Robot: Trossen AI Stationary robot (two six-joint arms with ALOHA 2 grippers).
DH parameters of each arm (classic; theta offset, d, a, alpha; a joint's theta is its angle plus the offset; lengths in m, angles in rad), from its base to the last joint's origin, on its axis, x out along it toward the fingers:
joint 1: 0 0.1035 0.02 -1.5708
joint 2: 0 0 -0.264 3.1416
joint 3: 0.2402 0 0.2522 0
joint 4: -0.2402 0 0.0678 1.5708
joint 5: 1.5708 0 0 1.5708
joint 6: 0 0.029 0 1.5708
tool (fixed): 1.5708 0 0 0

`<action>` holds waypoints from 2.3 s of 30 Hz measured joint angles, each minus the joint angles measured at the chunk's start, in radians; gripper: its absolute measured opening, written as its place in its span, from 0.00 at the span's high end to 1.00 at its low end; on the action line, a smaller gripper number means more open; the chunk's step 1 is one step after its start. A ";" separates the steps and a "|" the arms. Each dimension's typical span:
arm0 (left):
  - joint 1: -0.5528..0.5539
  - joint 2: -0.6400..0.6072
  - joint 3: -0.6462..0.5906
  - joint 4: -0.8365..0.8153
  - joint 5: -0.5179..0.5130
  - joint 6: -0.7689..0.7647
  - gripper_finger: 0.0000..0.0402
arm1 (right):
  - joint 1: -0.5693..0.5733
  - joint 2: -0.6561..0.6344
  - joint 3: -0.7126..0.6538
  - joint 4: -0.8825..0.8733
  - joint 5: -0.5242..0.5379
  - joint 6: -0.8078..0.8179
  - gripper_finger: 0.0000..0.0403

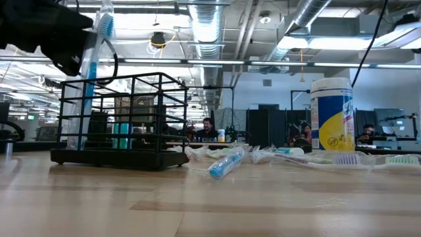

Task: Pick & Place toothbrushing station
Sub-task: Put the bottom green toothbrush into the wire organizer

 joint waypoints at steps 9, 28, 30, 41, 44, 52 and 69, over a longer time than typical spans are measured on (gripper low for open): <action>0.000 -0.111 0.000 0.010 -0.001 0.113 0.69 | -0.014 0.001 -0.093 -0.061 -0.109 0.179 0.71; 0.004 -0.155 0.129 0.014 -0.059 0.419 0.74 | 0.003 0.000 -0.434 0.034 -0.390 0.543 0.71; 0.004 -0.155 0.145 0.001 -0.063 0.431 0.74 | 0.004 0.000 -0.472 0.073 -0.400 0.565 0.71; 0.004 -0.155 0.177 -0.058 -0.068 0.437 0.74 | 0.003 0.000 -0.593 0.149 -0.449 0.707 0.71; 0.004 -0.155 0.177 -0.066 -0.068 0.425 0.74 | 0.003 0.000 -0.628 0.189 -0.477 0.734 0.71; 0.004 -0.154 0.177 -0.067 -0.067 0.421 0.74 | 0.011 0.000 -0.707 0.255 -0.501 0.801 0.71; 0.078 -0.072 0.196 -0.068 -0.025 0.364 0.74 | 0.028 0.000 -0.829 0.388 -0.521 0.897 0.71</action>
